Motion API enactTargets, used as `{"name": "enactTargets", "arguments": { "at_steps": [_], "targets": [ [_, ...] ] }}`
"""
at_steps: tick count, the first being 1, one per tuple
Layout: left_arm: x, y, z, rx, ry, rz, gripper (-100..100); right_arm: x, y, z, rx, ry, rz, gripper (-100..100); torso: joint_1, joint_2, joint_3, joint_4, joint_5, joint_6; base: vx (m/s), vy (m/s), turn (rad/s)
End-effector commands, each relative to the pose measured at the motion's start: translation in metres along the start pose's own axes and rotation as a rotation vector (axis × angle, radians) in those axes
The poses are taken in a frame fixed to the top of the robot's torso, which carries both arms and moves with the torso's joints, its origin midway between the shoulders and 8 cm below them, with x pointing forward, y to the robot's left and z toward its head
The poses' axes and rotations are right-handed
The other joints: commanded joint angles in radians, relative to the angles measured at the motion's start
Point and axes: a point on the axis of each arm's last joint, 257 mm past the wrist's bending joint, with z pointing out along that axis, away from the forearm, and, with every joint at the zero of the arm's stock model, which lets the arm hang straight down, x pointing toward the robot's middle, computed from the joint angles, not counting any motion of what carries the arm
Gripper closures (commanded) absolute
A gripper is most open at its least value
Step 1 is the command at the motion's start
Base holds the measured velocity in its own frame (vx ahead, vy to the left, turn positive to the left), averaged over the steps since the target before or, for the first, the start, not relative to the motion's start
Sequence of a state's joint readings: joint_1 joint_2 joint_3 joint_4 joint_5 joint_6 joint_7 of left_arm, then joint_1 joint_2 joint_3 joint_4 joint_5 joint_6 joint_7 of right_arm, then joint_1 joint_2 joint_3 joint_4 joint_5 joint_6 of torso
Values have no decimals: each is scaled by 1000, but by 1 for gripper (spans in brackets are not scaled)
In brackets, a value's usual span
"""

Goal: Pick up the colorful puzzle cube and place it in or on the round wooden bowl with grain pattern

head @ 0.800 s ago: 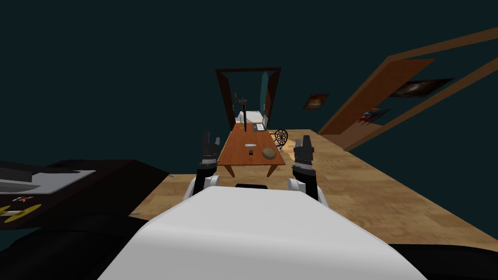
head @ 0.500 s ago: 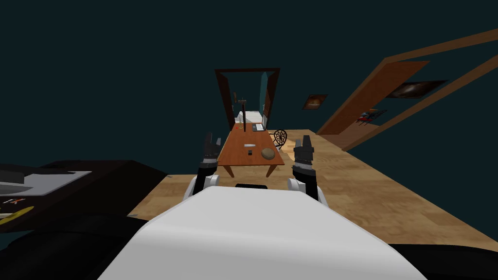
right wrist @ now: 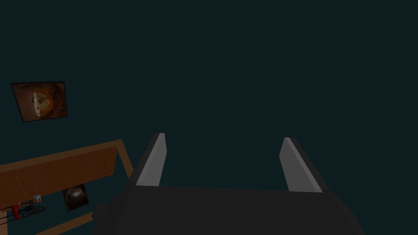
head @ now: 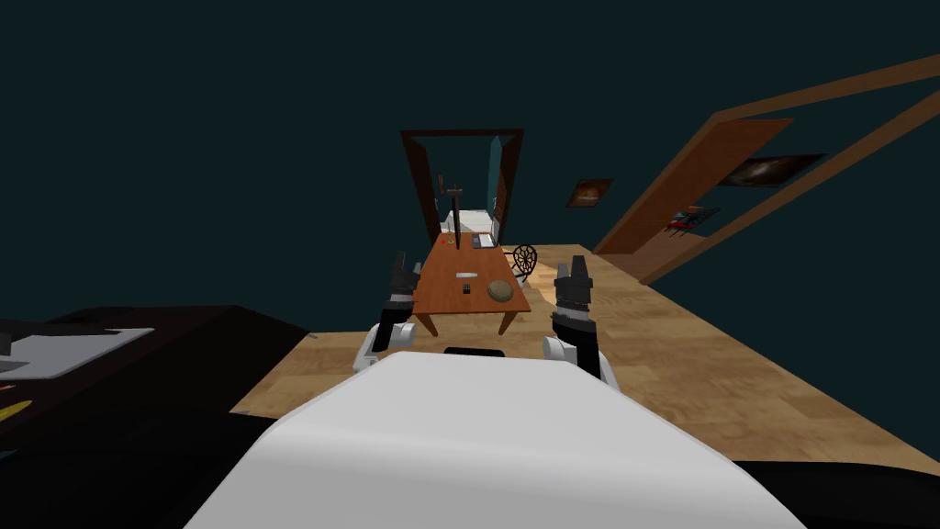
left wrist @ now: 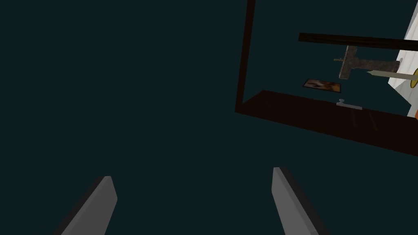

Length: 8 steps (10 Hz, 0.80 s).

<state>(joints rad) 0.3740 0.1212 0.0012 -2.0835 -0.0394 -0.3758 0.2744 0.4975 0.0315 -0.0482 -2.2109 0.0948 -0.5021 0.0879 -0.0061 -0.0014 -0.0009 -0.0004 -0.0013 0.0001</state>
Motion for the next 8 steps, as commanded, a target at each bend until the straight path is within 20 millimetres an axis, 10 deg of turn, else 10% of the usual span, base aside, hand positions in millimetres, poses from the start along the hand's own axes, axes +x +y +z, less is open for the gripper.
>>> {"name": "enactTargets", "arguments": {
  "at_steps": [1, 8],
  "targets": [
    [-10, 15, 8, -23, -14, -57, -100, 0, 0, 0, 0, 0, 0, 0, 0, 0, 0, 0, 0, 0, 1, -98, -21],
    [-41, 67, 31, -96, -87, -258, -100, 0, 0, 0, 0, 0, 0, 0, 2, 0, 0, 0, 0, 0, 10, -76, -22]
  ]
}}
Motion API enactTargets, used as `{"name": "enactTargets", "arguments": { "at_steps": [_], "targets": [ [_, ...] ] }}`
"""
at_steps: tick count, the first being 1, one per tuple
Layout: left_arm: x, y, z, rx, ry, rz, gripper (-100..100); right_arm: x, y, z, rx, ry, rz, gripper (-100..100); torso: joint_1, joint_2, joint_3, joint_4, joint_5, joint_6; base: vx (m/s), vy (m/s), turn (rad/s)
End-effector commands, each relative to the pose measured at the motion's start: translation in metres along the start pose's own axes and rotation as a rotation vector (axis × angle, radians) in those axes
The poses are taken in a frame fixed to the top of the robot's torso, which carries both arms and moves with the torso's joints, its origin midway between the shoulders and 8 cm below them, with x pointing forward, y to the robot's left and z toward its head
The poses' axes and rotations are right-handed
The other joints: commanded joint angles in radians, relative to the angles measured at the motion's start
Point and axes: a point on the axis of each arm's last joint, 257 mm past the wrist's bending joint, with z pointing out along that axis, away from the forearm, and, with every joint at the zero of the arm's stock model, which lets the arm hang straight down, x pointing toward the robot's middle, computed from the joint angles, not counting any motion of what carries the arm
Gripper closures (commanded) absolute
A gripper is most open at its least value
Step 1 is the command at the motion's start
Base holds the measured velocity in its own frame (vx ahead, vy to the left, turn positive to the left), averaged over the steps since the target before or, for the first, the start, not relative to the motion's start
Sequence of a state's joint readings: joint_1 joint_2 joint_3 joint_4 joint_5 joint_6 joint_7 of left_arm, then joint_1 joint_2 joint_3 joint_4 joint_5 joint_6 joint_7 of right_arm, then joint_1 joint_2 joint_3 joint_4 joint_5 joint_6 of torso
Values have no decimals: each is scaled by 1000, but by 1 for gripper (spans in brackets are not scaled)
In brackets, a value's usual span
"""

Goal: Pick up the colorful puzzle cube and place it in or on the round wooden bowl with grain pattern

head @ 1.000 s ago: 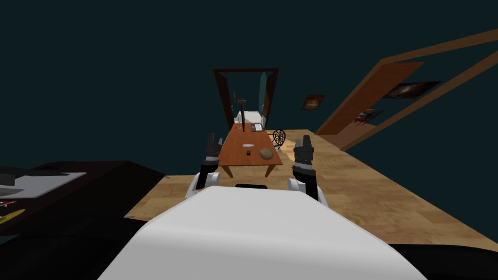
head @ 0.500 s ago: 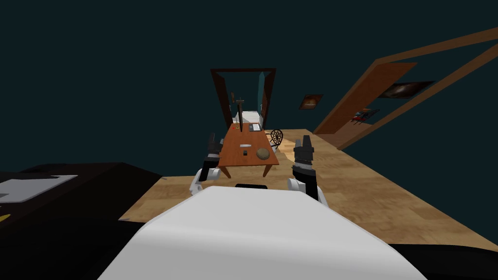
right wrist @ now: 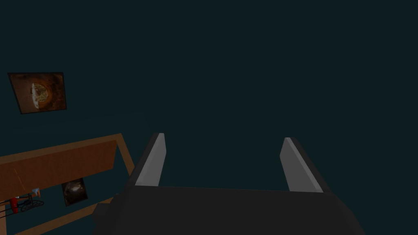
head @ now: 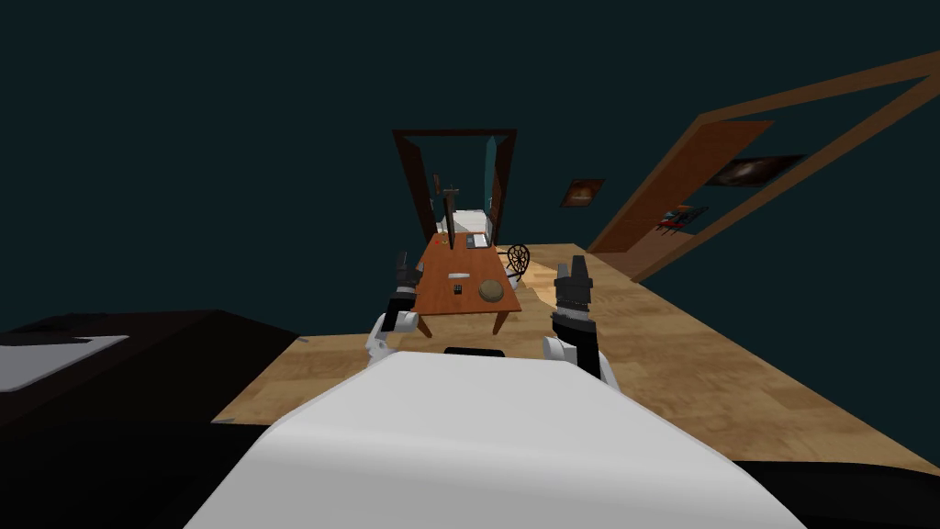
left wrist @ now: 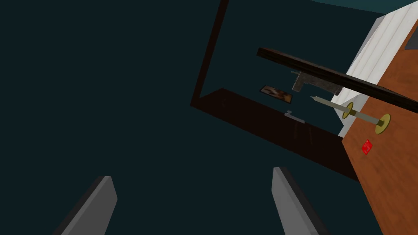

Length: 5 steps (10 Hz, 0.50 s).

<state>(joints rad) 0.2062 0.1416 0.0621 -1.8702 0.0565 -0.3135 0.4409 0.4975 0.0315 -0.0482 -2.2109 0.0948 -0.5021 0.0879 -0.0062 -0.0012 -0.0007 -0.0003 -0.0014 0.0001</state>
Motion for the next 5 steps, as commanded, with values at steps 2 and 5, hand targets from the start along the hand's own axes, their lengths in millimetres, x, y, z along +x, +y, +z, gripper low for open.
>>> {"name": "enactTargets", "arguments": {
  "at_steps": [2, 5],
  "targets": [
    [-16, 19, 9, -34, -36, -72, -100, 0, 0, 0, 0, 0, 0, 0, 2, 0, 0, 0, 0, 0, 6, -60, -13],
    [-34, 38, 20, -65, -80, -159, -100, 0, 0, 0, 0, 0, 0, 0, 3, 0, 0, 0, 1, 0, 9, -58, -28]
  ]
}}
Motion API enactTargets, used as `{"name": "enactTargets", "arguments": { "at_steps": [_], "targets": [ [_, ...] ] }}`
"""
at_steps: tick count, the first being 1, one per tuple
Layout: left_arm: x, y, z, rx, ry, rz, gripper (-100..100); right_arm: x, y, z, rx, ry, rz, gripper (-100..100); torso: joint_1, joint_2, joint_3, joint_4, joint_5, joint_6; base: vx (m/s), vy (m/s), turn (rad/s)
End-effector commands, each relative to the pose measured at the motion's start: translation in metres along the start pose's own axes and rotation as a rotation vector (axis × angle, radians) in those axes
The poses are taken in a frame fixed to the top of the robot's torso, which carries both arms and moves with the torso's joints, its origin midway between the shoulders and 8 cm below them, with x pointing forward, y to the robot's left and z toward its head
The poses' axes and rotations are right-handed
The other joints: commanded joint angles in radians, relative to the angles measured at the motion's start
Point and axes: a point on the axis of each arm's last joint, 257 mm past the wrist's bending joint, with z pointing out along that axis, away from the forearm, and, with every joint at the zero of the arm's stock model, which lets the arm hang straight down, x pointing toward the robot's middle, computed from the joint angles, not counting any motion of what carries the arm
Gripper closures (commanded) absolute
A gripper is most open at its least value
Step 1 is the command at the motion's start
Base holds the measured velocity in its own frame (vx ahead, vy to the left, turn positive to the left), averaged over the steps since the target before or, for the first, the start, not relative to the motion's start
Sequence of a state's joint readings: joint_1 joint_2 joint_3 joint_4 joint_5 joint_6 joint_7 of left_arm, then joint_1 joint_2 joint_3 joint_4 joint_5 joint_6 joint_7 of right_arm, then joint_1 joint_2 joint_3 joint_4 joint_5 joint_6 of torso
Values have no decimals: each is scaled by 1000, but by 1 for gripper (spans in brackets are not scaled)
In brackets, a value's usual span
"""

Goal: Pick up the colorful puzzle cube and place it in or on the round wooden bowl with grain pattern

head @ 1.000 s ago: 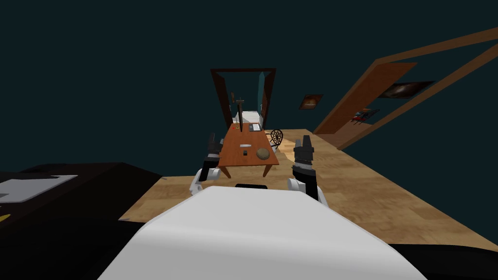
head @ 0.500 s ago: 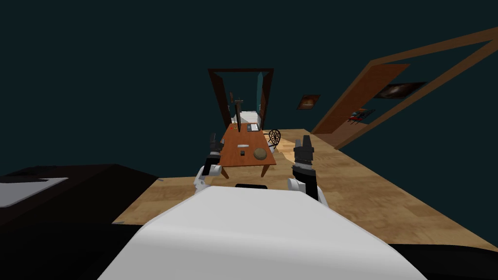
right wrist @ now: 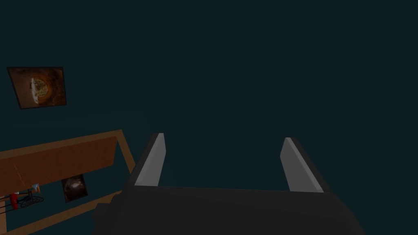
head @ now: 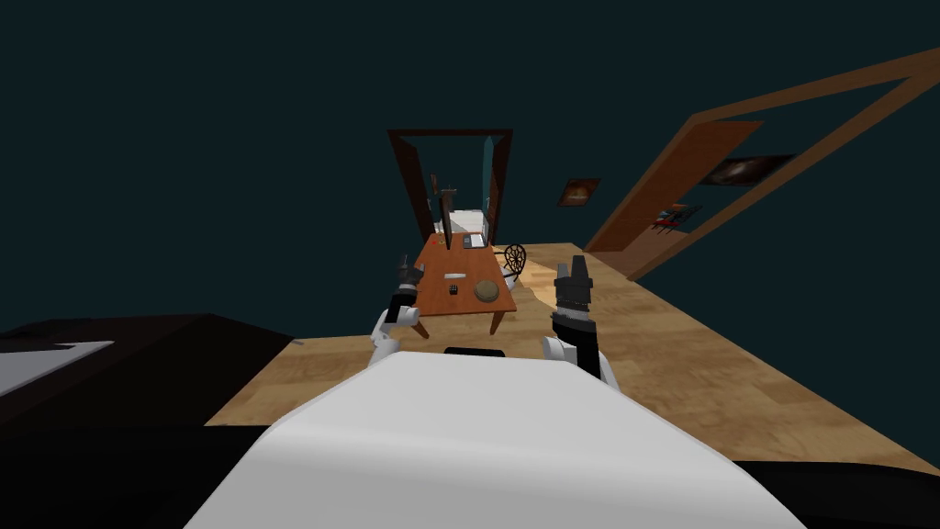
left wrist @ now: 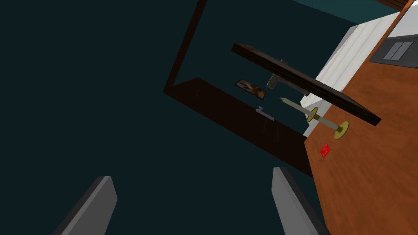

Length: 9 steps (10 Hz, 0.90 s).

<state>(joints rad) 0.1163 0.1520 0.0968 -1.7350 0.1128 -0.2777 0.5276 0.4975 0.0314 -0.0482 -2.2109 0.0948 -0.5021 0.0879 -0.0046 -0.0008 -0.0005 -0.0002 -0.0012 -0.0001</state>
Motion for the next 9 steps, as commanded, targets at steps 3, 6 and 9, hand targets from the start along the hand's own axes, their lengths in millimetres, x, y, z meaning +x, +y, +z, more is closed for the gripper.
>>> {"name": "enactTargets", "arguments": {
  "at_steps": [3, 6, 9],
  "targets": [
    [-18, 22, 9, -41, -49, -74, -100, 0, 0, 0, 0, 0, 0, 0, 0, -1, -1, 0, 0, 0, 23, -63, -16],
    [-37, 41, 19, -75, -103, -160, -100, 0, 0, 0, 0, 0, 0, 0, 2, 0, 0, 0, 0, 0, 14, -48, -23],
    [-61, 70, 22, -128, -177, -242, -100, 0, 0, 0, 0, 0, 0, 0, 1, -1, -1, 0, 0, 0, 26, -64, -26]
  ]
}}
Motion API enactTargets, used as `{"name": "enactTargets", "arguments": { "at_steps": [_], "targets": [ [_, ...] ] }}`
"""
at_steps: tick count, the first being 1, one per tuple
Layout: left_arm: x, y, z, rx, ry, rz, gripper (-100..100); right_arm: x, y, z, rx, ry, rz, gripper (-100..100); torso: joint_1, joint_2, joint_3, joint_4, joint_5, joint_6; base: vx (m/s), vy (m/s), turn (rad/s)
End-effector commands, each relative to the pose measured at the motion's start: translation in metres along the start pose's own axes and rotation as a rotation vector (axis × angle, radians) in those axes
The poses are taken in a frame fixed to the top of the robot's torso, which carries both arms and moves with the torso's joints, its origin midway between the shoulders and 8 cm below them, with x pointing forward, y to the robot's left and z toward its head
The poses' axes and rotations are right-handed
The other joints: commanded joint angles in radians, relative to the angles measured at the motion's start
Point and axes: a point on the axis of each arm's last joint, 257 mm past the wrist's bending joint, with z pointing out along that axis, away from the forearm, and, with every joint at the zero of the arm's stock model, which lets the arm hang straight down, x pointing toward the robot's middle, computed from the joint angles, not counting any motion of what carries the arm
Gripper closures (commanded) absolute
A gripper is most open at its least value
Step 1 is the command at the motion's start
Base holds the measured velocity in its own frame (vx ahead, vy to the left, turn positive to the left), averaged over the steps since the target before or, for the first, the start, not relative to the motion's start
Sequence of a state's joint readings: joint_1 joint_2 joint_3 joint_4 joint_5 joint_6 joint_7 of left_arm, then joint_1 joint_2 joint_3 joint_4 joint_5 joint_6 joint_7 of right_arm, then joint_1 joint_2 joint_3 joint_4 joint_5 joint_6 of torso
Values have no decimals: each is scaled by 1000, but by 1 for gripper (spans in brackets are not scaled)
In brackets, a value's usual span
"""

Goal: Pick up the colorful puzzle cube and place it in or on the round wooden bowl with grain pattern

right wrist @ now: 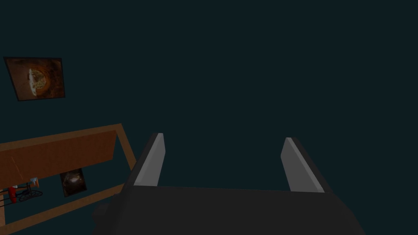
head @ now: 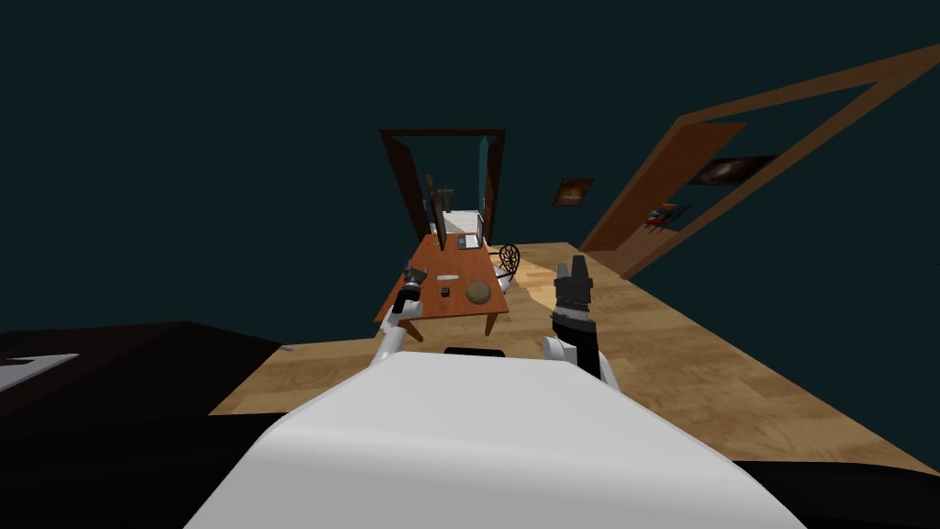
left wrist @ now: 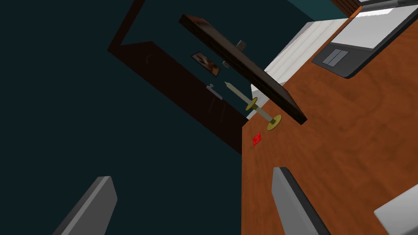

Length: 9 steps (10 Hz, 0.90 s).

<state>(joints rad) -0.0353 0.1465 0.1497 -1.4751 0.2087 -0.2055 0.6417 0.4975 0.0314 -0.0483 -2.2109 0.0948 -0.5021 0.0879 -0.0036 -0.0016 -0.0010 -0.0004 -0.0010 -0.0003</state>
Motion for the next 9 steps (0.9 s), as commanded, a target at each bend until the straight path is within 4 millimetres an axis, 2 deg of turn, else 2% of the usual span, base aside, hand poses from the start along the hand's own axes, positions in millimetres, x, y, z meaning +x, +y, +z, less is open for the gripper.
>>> {"name": "enactTargets", "arguments": {
  "at_steps": [1, 6, 9],
  "targets": [
    [-15, 13, 6, -32, -50, -63, -100, 0, 0, 0, 0, 0, 0, 0, 0, 0, 0, 0, 0, 0, 31, -70, -47],
    [-54, 50, 12, -108, -169, -178, -100, 0, 0, 0, 0, 0, 0, 0, 2, 0, 0, 0, 0, 0, 32, -46, -22],
    [-67, 64, 11, -136, -212, -214, -100, 0, 0, 0, 0, 0, 0, 0, 1, 0, 0, 0, 0, 0, 24, -31, -16]
  ]
}}
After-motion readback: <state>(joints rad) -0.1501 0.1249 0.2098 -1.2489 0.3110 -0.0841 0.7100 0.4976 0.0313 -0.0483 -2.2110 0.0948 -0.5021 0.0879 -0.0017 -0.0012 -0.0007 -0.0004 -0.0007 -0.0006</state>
